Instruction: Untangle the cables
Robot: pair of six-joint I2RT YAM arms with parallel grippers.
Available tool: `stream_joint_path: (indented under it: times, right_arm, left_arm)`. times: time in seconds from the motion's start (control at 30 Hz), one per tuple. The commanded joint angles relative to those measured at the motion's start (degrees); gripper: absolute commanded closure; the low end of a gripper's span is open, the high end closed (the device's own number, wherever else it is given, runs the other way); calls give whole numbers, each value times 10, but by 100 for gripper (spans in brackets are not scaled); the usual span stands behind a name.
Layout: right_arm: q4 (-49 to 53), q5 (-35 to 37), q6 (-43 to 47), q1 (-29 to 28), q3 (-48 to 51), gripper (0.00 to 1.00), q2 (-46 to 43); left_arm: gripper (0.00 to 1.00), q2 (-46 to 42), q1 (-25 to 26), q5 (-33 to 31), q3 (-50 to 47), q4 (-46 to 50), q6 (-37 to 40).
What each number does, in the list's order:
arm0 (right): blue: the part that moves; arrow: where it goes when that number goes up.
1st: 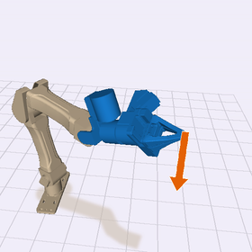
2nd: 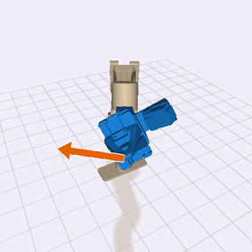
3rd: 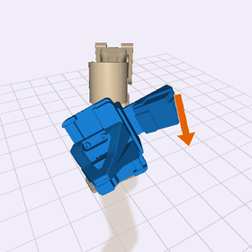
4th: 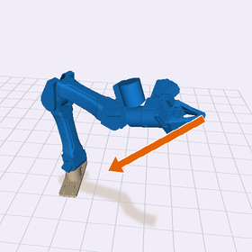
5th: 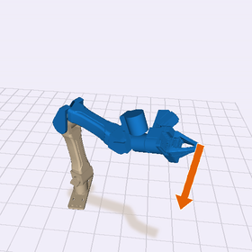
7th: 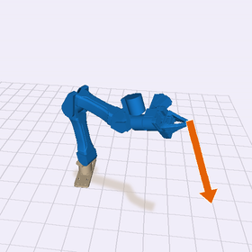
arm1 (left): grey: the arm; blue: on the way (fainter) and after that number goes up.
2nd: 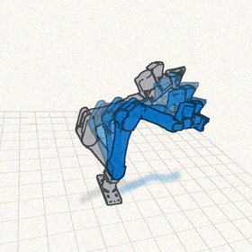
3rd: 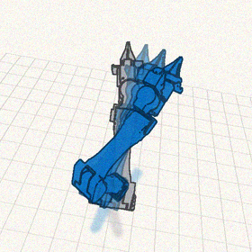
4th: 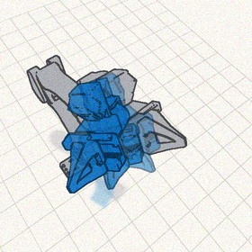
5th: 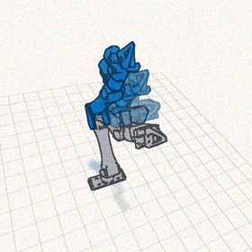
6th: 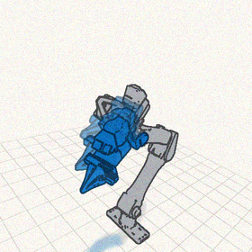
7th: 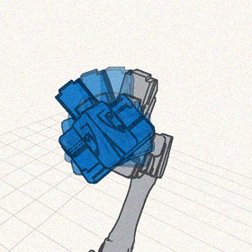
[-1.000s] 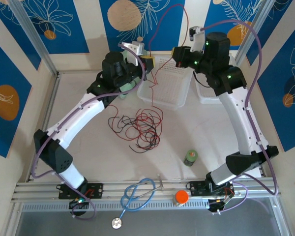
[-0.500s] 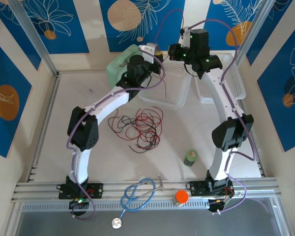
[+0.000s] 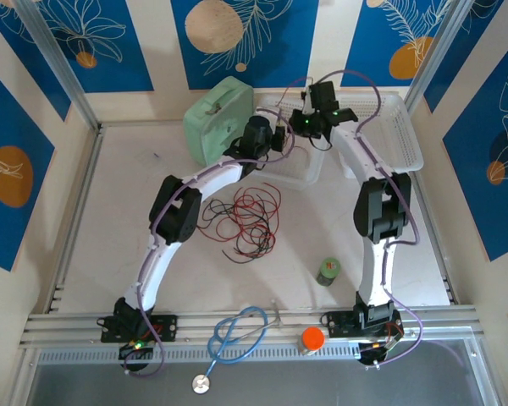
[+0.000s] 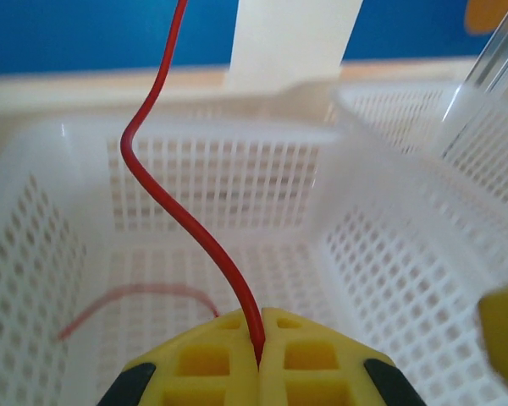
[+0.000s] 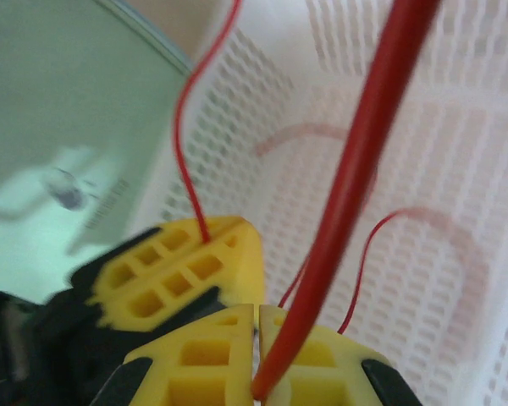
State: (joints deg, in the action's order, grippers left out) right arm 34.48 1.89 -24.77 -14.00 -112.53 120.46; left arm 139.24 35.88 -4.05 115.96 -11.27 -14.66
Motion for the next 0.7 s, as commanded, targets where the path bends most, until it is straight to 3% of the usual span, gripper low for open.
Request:
stream_joint_path:
  times: [0.0,0.1,0.33,0.6,0.67]
  right_arm:
    - [103,-19,-22,0,-39,100,53]
    - [151,-22,-31,0,-69,100,96]
    - [154,-8,-54,-2,-64,100,106]
    - [180,12,-49,-2,-102,57,57]
    - [188,16,-48,-3,-107,51,43]
  left_arm:
    - [100,-5,1,3,14,67,-23]
    - [98,-6,2,8,14,105,-22]
    - [53,-15,1,20,37,154,-7]
    - [25,-52,1,31,124,222,21]
    - [12,-70,2,30,128,223,20]
